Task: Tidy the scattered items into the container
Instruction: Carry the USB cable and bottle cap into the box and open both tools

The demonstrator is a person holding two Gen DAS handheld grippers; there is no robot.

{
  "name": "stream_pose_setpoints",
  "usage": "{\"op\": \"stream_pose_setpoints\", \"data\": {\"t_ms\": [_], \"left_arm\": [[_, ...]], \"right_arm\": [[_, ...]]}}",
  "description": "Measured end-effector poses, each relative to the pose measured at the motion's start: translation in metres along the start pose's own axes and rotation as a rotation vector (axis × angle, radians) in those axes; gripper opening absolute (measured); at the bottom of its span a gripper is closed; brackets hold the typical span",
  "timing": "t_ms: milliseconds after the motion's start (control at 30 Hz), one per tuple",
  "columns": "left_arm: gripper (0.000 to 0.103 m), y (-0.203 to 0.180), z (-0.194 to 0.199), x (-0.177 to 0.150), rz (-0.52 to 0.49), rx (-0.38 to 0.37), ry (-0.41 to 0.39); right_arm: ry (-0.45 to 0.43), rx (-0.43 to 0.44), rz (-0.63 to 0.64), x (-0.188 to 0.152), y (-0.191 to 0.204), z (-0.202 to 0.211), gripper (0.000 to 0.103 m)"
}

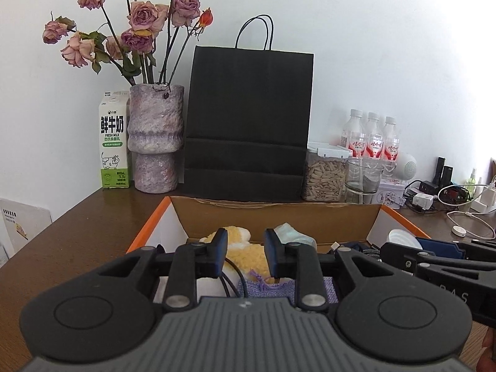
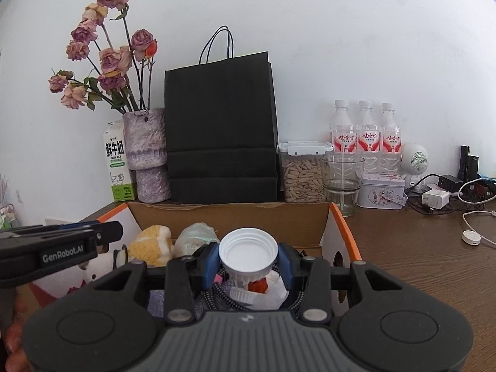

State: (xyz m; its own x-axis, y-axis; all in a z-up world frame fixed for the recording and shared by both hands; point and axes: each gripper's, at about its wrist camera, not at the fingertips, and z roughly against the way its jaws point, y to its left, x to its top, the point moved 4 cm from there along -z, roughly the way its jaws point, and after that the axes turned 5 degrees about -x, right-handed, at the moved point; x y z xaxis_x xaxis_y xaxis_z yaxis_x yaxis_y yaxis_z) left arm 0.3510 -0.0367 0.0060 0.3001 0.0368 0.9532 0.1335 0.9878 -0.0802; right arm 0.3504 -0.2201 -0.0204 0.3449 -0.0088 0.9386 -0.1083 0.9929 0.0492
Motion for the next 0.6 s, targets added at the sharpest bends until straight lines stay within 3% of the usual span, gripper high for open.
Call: {"op": "stream_pose_setpoints", "data": {"t_ms": [33,67,100,133,233,433,600], "left_arm": [[0.053,0.0,0.002,0.0,-0.001,0.007,-0.006],[0.067,-0.001,0.004,0.0,0.0,0.02,-0.014],[0.092,0.0,0.006,0.0,-0.001,0.037,-0.028],[0.103,0.001,0.01,0.001,0.0,0.064,-0.049],[0.103,0.004,0.018,0.005,0.007,0.102,-0.1],[0.103,0.006,0.013,0.003,0.013,0.119,-0.064],[0.103,0.004,0.015,0.001,-0.001,0.125,-0.086]], "right_arm": [[0.001,-0.005,0.001,-0.001,0.0,0.001,0.062],[-0.005,-0.013,-0.002,-0.002,0.0,0.003,0.088],[-0.019,-0.019,-0.004,-0.002,0.0,0.006,0.103],[-0.039,-0.026,-0.005,-0.002,0.0,0.01,0.103],[-0.072,-0.032,0.001,0.0,0.0,0.019,0.103],[-0.062,-0.036,0.003,0.0,-0.003,0.018,0.103],[-0.071,-0.042,0.001,0.0,-0.007,0.021,0.103]]}}
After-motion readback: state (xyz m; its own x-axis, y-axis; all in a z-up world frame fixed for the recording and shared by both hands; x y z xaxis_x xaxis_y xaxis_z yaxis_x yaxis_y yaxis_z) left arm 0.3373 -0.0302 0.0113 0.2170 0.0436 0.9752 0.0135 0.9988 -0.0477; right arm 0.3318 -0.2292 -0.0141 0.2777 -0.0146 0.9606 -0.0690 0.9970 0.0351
